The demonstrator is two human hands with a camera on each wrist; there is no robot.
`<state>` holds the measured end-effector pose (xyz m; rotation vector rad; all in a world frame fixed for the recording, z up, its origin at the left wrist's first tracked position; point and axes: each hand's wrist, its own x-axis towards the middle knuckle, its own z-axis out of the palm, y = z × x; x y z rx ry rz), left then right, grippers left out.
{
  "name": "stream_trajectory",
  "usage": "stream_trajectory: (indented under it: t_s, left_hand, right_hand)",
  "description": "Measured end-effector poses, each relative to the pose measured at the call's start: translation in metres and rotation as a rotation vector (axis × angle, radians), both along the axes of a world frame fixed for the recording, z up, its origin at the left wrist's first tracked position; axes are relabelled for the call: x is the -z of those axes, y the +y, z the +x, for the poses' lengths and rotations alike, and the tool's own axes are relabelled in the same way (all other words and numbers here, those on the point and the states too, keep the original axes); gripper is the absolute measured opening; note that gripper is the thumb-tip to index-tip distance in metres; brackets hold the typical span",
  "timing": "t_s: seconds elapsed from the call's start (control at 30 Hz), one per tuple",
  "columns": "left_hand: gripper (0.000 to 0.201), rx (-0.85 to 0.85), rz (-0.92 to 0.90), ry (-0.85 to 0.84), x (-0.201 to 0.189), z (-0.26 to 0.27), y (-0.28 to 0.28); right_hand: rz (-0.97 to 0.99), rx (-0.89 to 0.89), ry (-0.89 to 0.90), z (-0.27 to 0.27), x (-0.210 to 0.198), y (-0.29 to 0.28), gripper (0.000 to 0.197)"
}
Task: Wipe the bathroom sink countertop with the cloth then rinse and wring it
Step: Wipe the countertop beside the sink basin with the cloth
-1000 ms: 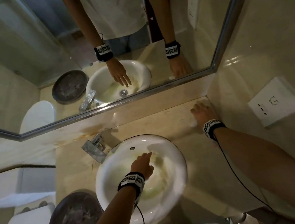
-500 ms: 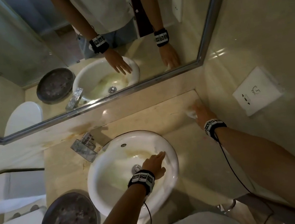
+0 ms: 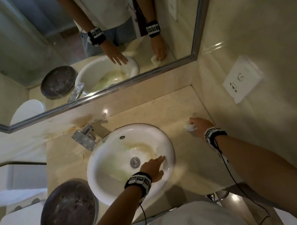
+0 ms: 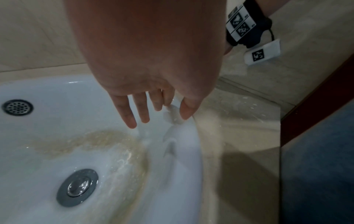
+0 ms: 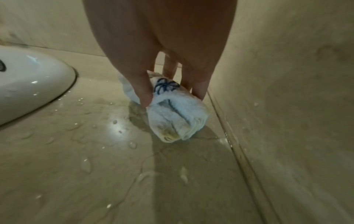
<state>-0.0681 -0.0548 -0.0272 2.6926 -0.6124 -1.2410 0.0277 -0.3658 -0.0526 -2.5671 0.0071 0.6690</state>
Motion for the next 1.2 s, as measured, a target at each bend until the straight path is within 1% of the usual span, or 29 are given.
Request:
stream_trajectory:
  t_s: [0.07, 0.17, 0.3, 0.4, 0.47, 0.53, 0.57, 0.63, 0.67, 0.73, 0.83, 0.9, 1.0, 1.1, 1.2]
  left_hand:
    - [0.071, -0.011, -0.008, 0.016, -0.002, -0.007, -0.002]
    - [0.072, -0.026, -0.005, 0.023, -0.003, -0.016, -0.005]
    - [0.073, -0.02, 0.005, 0.024, -0.003, -0.022, -0.007]
    - [0.073, -0.011, 0.009, 0.03, -0.006, -0.023, -0.006]
    - [0.071, 0.005, 0.005, 0.026, -0.006, -0.024, -0.004]
    - [0.07, 0.014, 0.004, 0.03, -0.006, -0.025, 0.0]
    - [0.07, 0.017, 0.006, 0.033, -0.006, -0.026, 0.001]
    - [0.071, 0.019, 0.013, 0.049, -0.005, -0.027, 0.004]
    - [0.071, 0.015, 0.012, 0.061, -0.005, -0.026, 0.004]
    - [0.07, 0.007, 0.011, 0.081, -0.003, -0.022, 0.003]
    - [0.066, 0.004, 0.023, 0.094, -0.002, -0.014, 0.003]
    - [0.066, 0.008, 0.031, 0.097, 0.0, -0.012, 0.003]
    - [0.068, 0.002, 0.022, 0.104, 0.003, -0.013, 0.006]
    - [0.069, -0.034, -0.005, 0.129, 0.007, -0.014, 0.008]
    - [0.069, -0.078, -0.039, 0.142, 0.009, -0.015, 0.01]
  right_hand:
    - [-0.005, -0.021, 0.022, -0.009, -0.001, 0.003, 0.033]
    - [-0.031, -0.024, 0.057, -0.023, 0.0, 0.009, 0.025]
    - [-0.034, -0.071, 0.092, -0.041, -0.001, 0.018, 0.034]
    - [-0.029, -0.103, 0.118, -0.057, -0.006, 0.022, 0.027]
    - [-0.02, -0.098, 0.102, -0.066, -0.004, 0.018, 0.021]
    - [0.004, -0.016, 0.026, -0.076, -0.007, 0.01, 0.019]
    - [0.008, 0.04, -0.029, -0.081, -0.008, 0.006, 0.023]
    - [-0.019, 0.136, -0.13, -0.09, -0.011, -0.005, 0.038]
    - [-0.058, 0.165, -0.171, -0.094, -0.01, -0.012, 0.043]
    - [-0.176, 0.193, -0.185, -0.103, -0.007, -0.023, 0.047]
    - [-0.297, 0.228, -0.144, -0.118, 0.002, -0.032, 0.049]
    - [-0.313, 0.226, -0.082, -0.124, 0.005, -0.034, 0.05]
    - [-0.271, 0.24, -0.002, -0.125, 0.007, -0.038, 0.049]
    - [-0.199, 0.268, 0.026, -0.122, 0.003, -0.042, 0.041]
    - [-0.121, 0.283, 0.049, -0.122, 0.001, -0.041, 0.039]
